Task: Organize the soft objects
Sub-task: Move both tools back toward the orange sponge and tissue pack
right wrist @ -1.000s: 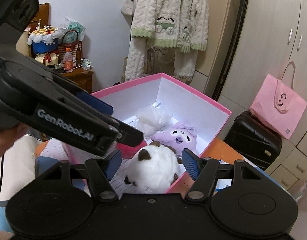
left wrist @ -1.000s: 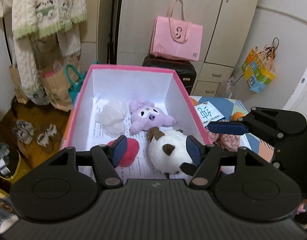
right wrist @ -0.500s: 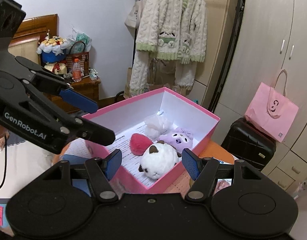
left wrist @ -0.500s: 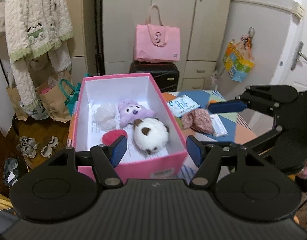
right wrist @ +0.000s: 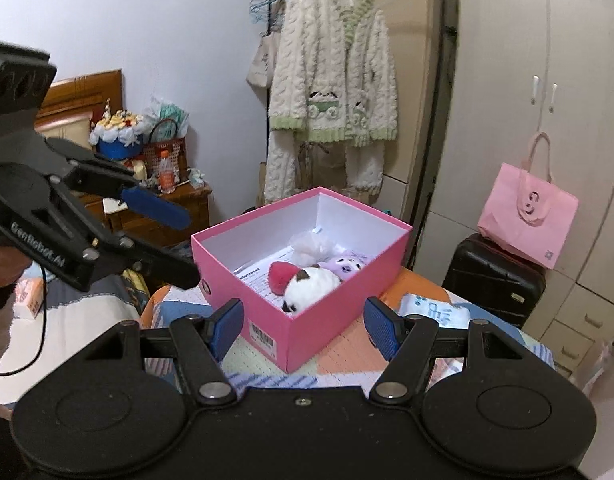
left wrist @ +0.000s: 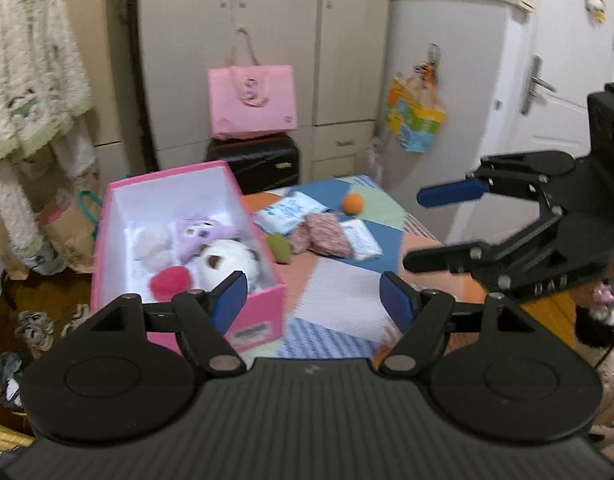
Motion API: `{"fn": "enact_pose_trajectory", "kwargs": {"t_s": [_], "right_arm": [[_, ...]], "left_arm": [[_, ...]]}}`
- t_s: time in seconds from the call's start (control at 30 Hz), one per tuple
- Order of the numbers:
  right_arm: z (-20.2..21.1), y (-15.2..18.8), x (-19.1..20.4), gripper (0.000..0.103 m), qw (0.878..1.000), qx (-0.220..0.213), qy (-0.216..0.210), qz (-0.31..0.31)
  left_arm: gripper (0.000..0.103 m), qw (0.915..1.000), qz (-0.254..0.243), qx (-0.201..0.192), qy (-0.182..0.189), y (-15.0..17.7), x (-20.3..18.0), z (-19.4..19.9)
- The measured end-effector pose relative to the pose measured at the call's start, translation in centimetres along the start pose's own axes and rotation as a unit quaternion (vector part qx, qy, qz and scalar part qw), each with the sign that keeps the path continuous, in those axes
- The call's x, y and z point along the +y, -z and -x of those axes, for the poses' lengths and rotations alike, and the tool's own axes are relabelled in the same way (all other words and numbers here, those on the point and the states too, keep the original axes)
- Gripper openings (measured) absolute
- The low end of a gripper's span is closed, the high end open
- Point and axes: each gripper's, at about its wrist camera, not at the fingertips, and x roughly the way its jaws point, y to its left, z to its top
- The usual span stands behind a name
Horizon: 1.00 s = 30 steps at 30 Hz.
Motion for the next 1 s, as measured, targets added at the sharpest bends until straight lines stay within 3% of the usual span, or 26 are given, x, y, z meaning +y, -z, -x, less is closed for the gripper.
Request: {"fn": "enact_pose_trajectory", "kwargs": {"t_s": [0.3, 0.47, 0.73, 1.0], "right_arm": [[3.4, 2.9, -3.5, 0.071, 0.998, -0.023, 0.035, -0.039], [4.0, 4.7, -6.3, 0.072, 0.996, -0.027, 0.045, -0.071], [0.9, 9.3, -11.2, 0.072, 0.993, -0.008, 0.02, -0.117], [-1.7, 12.1, -15.8, 0.072, 0.989, -0.03, 0.035, -0.143]], "left_arm": [[0.072, 0.9975, -0.032, 0.028, 0.056, 0.0, -4.3, -3.6], [0.072, 0.9957, -0.025, 0.035, 0.082, 0.1, -5.3, -7.0], [0.07, 0.9971, -0.046, 0.029, 0.053, 1.4, -6.7, -12.7], [0.069, 0.9965, -0.028, 0.024, 0.075, 0.9, -6.9, -18.1]]}}
